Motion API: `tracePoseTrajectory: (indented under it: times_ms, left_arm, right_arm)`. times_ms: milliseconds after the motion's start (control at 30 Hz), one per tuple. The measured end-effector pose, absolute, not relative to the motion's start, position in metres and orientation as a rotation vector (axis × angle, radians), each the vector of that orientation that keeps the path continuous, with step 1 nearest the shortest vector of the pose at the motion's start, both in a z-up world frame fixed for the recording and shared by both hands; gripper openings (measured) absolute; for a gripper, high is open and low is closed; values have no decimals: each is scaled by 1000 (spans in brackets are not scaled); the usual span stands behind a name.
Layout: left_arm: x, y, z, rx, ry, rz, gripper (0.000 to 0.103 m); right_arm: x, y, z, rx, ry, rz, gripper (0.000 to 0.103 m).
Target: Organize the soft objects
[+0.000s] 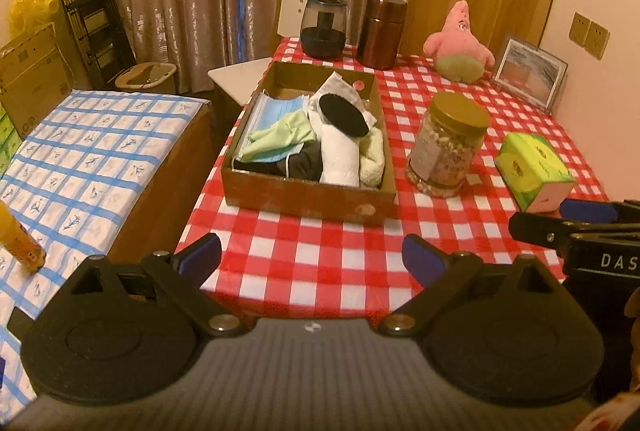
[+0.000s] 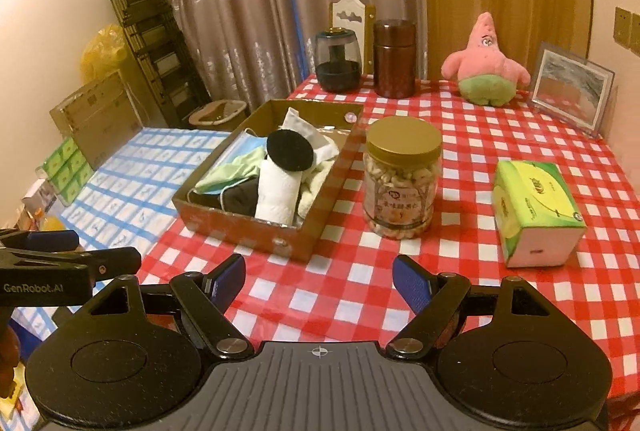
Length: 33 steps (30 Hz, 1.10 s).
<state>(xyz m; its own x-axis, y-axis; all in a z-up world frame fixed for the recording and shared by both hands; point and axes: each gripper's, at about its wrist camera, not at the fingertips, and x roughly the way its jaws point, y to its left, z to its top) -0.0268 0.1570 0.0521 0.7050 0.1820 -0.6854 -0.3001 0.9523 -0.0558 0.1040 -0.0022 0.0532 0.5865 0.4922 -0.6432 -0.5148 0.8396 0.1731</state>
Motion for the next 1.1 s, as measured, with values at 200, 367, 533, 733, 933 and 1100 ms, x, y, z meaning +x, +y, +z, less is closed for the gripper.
tracePoseTrajectory:
  times_ms: [200,367,533,733,933,1100]
  left_arm:
    - [-42,150,52,-153,728,289,96]
    - [-51,146,50,-152,736,306,96]
    - [-57,142,46,-165,737,298,96]
    - [-60,143,43,-170,746,316,96]
    - [-61,146,43,-168,746,332,96]
    - [-60,145,43,-168,746,332,96]
  right_arm:
    - [85,-4,47,-67,728,594,80]
    - [76,-5,44,-72,731,598,80]
    - [74,-8,43,-53,731,597,80]
    - [74,-9,43,-50,734,587,80]
    - [74,-10,43,-55,731,585,80]
    - [74,-10,43,-57,730,584,80]
